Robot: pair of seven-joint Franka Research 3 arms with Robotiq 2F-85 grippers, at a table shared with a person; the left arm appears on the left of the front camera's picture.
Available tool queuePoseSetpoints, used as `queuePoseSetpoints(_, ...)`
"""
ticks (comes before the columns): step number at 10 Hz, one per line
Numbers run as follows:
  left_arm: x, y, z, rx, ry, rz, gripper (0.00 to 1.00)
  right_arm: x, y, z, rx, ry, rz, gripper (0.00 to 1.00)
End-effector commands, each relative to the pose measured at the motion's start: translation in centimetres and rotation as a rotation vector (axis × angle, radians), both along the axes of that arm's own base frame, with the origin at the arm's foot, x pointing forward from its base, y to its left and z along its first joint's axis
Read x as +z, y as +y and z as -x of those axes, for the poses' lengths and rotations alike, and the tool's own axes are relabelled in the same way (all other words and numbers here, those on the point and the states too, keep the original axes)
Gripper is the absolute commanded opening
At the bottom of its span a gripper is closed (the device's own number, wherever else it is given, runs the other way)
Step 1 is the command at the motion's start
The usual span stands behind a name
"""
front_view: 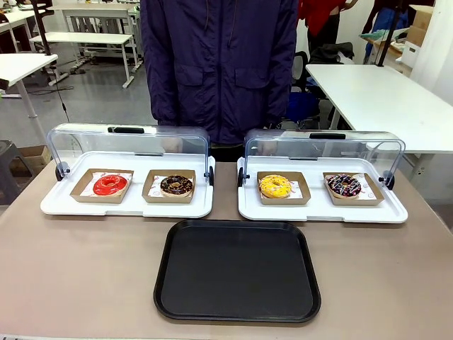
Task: Move the first donut from the left to the tray.
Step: Pick up the Paper togo box containing the Donut indicated by the person and place it on the Handle tray.
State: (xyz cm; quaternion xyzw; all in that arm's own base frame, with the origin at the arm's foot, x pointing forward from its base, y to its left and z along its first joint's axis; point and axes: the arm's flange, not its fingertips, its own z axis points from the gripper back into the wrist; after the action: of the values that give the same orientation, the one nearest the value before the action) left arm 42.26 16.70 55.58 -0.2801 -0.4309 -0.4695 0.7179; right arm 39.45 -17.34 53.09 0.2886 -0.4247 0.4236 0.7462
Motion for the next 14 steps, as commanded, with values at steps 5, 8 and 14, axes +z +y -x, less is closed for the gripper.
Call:
queuePoseSetpoints(5,0.01,0.03,-0.08,-0.009,-0.012,0.020,1.00,0.02,0.01,-0.22,0.011,-0.032,-0.016,1.00)
queuePoseSetpoints(8,0.01,0.03,-0.08,-0.009,-0.012,0.020,1.00,0.02,0.01,-0.22,0.011,-0.032,-0.016,1.00)
queuePoseSetpoints(14,0.01,0.03,-0.08,-0.009,-0.012,0.020,1.00,0.02,0.01,-0.22,0.011,-0.032,-0.016,1.00)
